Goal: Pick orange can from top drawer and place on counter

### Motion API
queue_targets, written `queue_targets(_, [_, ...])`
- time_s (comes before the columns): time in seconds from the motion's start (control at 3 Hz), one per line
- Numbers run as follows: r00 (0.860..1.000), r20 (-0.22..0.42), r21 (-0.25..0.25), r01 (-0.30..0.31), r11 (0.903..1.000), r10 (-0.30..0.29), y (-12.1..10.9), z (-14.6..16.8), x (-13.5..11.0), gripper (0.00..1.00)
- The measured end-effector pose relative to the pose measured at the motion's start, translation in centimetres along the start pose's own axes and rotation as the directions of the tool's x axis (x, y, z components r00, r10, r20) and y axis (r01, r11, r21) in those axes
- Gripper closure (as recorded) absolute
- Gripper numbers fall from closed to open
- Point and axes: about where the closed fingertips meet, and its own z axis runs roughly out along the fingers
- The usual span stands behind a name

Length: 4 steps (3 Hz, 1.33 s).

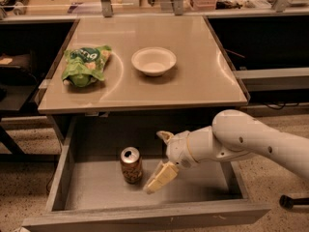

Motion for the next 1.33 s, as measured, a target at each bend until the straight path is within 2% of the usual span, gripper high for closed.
queue_targets(0.33, [0.997, 0.049, 0.020, 0.060, 0.9980, -0.061, 0.2, 3.1, -1.7, 0.00])
queue_targets(0.67, [0.997, 0.042, 0.013, 0.061, 0.9980, -0.062, 0.4, 3.4, -1.5, 0.00])
queue_targets(1.33, [0.998, 0.027, 0.009, 0.062, 0.9980, -0.063, 0.7, 6.9, -1.0, 0.00])
